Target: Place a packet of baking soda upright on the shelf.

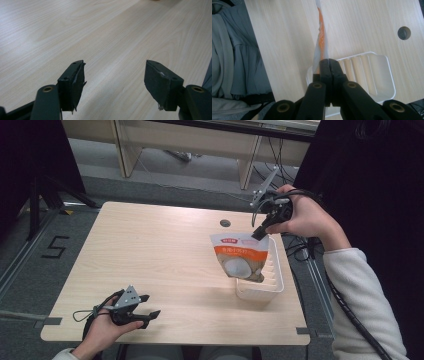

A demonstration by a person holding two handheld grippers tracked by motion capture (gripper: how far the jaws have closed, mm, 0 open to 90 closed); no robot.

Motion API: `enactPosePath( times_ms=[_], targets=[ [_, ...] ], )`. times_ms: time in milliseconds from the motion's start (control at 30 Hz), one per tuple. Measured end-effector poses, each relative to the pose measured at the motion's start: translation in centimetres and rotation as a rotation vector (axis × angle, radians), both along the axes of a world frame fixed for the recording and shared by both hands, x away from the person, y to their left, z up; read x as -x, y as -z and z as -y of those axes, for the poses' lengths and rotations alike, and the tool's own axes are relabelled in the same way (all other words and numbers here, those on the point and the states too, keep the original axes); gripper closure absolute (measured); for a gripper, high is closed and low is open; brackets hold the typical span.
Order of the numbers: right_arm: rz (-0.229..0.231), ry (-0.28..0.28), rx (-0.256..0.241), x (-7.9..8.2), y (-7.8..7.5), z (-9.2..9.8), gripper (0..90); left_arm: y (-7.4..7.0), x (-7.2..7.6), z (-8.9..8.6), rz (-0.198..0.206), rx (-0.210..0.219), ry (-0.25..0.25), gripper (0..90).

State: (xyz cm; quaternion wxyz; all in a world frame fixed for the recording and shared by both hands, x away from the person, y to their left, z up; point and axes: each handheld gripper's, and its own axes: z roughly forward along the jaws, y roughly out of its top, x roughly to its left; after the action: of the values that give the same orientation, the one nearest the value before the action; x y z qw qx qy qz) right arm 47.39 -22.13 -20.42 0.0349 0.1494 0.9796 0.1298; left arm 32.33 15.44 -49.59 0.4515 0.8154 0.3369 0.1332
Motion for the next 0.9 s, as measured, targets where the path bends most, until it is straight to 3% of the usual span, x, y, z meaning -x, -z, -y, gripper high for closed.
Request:
enactPosePath(
  times_ms=[200,367,433,533,900],
  targets=[
    [-0.006,0.006,0.001,-0.1,0.1,0.7,90.0,-0.1,-0.1,-0.1,0.02,-0.011,0.007,32.1],
    [-0.007,0.01,0.009,-0.1,0.3,1.1,90.0,-0.1,0.0,0.0,0.016,-0.006,0.004,31.9],
    [-0.007,0.04,0.015,0.1,0.3,1.3,90.0,-0.1,0.0,0.0,0.015,-0.005,0.001,31.8],
    [-0.011,0.021,0.007,-0.1,0.5,1.7,90.0,-0.1,-0.1,-0.1,0.023,-0.002,0.009,31.8],
    [-0.004,0.048,0.02,0.0,0.5,2.6,90.0,-0.1,-0.1,-0.1,0.021,-0.003,0.007,31.8]
  ],
)
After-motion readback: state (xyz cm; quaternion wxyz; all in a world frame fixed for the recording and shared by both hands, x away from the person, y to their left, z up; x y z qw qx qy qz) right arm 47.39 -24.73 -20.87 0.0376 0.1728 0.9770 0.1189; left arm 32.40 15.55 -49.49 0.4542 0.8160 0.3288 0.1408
